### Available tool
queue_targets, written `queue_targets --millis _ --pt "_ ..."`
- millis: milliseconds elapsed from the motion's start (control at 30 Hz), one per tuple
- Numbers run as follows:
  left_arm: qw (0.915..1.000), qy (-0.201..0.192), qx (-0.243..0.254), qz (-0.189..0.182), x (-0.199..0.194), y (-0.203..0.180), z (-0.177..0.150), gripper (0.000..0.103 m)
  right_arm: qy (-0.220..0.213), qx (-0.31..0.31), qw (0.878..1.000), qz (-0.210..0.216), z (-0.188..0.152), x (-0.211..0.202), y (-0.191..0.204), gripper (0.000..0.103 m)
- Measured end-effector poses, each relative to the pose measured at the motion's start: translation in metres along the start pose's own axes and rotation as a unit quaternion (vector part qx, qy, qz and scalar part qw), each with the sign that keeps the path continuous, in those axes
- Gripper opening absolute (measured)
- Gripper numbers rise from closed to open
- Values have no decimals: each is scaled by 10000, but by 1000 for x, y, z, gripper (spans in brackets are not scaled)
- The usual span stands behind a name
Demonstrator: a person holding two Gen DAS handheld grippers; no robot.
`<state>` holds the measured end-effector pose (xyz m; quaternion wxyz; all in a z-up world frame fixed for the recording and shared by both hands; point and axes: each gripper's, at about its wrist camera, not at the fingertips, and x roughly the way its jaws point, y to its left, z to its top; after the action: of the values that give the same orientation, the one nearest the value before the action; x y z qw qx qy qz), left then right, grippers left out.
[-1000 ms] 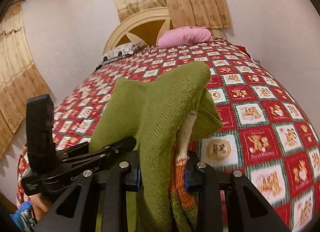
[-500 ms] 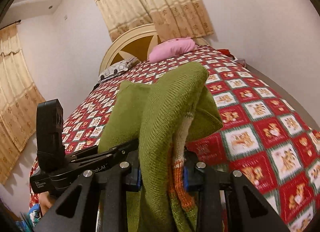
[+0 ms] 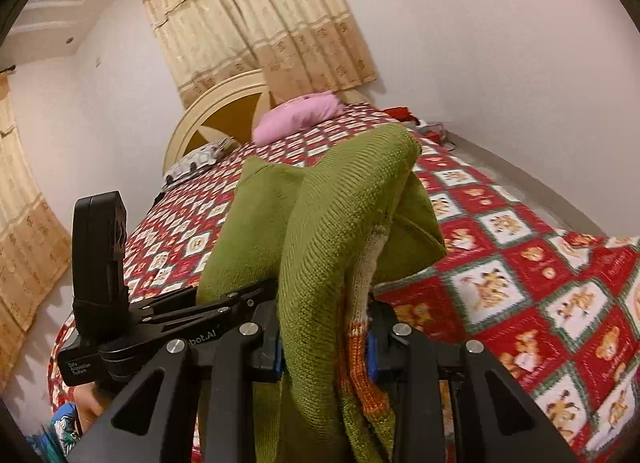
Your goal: Fold small clothes
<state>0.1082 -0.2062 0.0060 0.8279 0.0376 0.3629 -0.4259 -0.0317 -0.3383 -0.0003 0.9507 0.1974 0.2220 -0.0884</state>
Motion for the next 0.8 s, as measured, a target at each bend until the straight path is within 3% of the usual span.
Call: queue_targets --millis 333,800 --pt "9995 243 183 -111 24 -26 -1 41 20 229 9995 -207 -5 -2 -29 30" --pt "9989 308 364 -2 65 -44 29 41 -83 320 9986 -418 17 26 -60 30"
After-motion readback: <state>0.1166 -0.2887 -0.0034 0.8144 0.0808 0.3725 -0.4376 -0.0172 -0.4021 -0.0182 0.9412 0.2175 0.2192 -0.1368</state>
